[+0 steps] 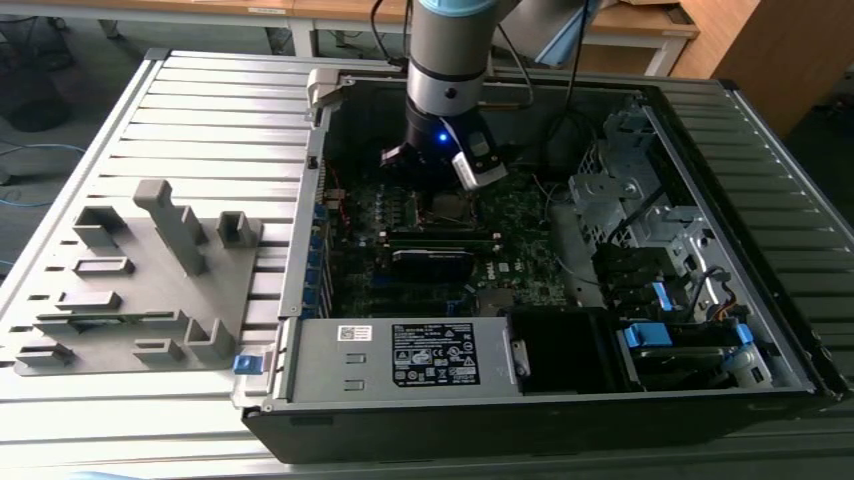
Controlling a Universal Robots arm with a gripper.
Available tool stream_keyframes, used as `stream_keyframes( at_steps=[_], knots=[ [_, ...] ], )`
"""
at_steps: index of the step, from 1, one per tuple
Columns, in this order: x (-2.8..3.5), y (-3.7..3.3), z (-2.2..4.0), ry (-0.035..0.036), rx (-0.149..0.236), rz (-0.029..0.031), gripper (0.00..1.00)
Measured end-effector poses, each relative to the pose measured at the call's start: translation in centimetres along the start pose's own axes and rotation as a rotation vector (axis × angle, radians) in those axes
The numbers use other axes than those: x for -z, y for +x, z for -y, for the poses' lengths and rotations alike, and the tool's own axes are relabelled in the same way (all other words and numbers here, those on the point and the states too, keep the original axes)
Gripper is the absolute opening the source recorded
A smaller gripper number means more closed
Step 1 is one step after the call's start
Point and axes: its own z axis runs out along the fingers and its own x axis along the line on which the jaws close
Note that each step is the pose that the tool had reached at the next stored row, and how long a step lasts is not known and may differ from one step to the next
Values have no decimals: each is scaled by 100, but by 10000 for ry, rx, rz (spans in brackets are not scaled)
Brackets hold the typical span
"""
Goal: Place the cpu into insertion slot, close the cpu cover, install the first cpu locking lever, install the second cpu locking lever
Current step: 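Close the cpu cover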
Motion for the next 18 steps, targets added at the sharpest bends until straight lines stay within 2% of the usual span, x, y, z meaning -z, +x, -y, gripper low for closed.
stream_keyframes(
  at_steps=[5, 12, 16, 18],
  knots=[
    [-32, 3, 4, 15, -1, -10, 11],
    [-36, 2, 3, 6, 0, -4, 11],
    [-11, 0, -3, -19, 1, 14, 11],
    [24, 2, -1, -1, 0, 1, 11]
  ],
)
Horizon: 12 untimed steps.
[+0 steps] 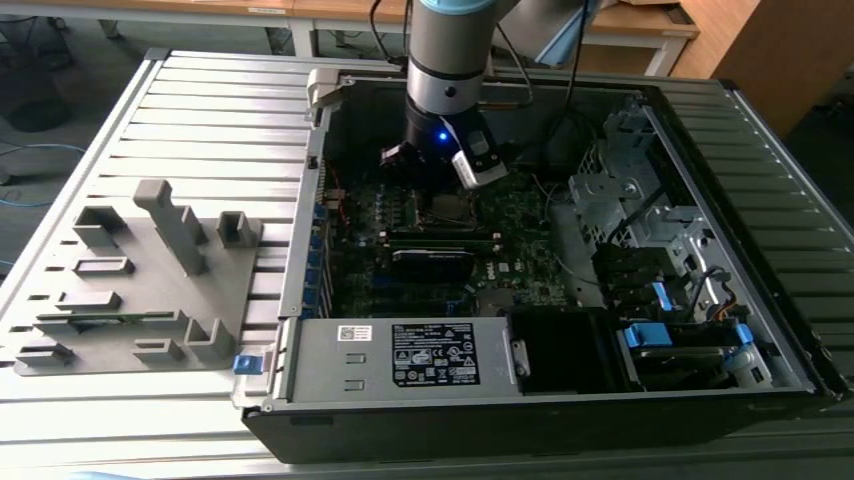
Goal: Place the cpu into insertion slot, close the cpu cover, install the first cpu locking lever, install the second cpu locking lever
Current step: 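Close the cpu cover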
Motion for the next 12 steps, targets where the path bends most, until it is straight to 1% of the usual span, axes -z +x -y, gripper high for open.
stream_keyframes(
  at_steps=[3, 10, 12],
  knots=[
    [54, 1, -2, 2, 0, -1, 11],
    [216, 4, -9, 2, 0, -1, 11],
    [220, 3, -10, -1, 0, 0, 11]
  ],
)
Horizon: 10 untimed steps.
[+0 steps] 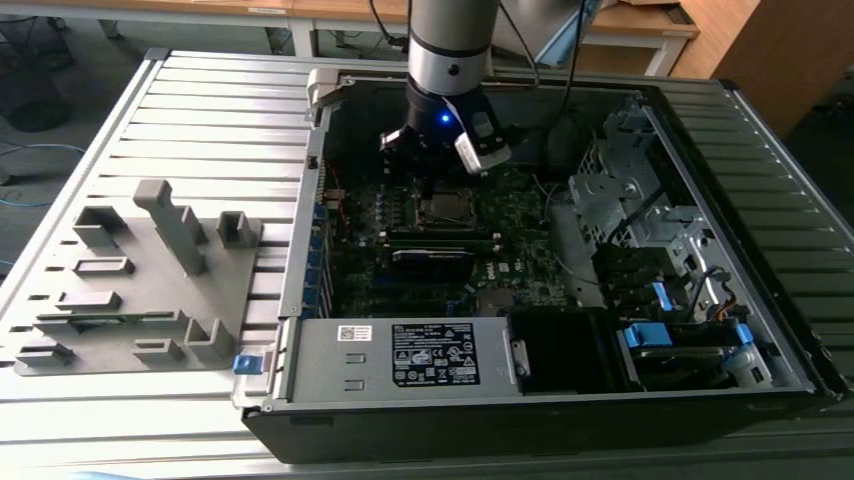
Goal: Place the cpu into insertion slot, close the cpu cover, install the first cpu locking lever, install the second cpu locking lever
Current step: 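Close the cpu cover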
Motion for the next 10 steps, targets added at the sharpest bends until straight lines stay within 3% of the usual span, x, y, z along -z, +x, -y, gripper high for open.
stream_keyframes(
  at_steps=[6, 10],
  knots=[
    [2, -3, 1, 5, 0, 0, 11],
    [2, -51, 2, 2, 0, 2, 11]
  ],
)
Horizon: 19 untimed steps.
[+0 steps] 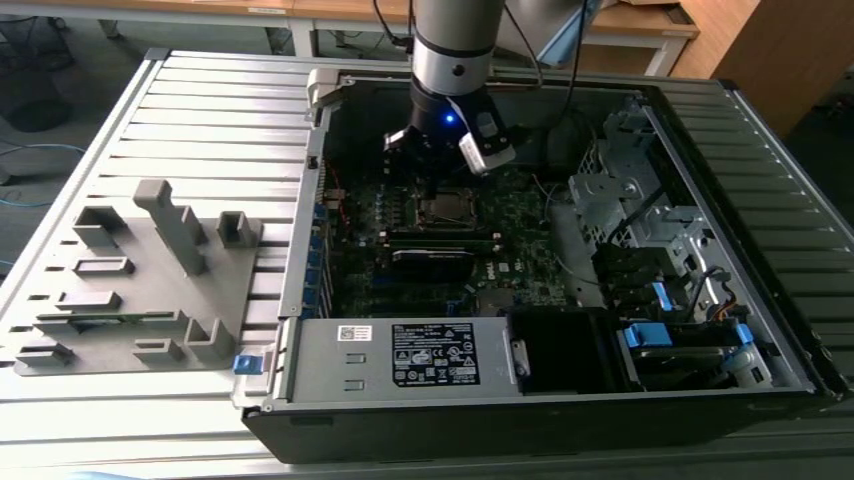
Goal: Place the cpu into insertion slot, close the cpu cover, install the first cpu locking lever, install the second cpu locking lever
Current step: 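Close the cpu cover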
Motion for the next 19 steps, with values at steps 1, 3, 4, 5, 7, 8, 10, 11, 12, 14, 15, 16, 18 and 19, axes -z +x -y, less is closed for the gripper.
stream_keyframes(
  at_steps=[1, 3, 4, 5, 7, 8, 10, 11, 12, 14, 15, 16, 18, 19],
  knots=[
    [0, -19, 1, 1, 0, -1, 11],
    [1, -61, 2, 0, -1, 0, 11],
    [1, -84, 2, 1, -1, 0, 11],
    [2, -107, 3, 1, 0, -1, 11],
    [2, -155, 4, 1, 0, 0, 11],
    [3, -178, 5, 1, 0, -1, 11],
    [3, -216, 6, 1, 0, -1, 11],
    [2, -225, 7, 0, 1, 1, 11],
    [1, -225, 6, 0, 0, 6, 11],
    [-3, -226, 6, 4, 2, 79, 11],
    [-5, -226, 6, 5, 6, 142, 11],
    [-8, -226, 6, 6, 9, 207, 11],
    [-11, -226, 6, 7, 13, 273, 11],
    [-10, -226, 6, 7, 13, 274, 11]
  ],
)
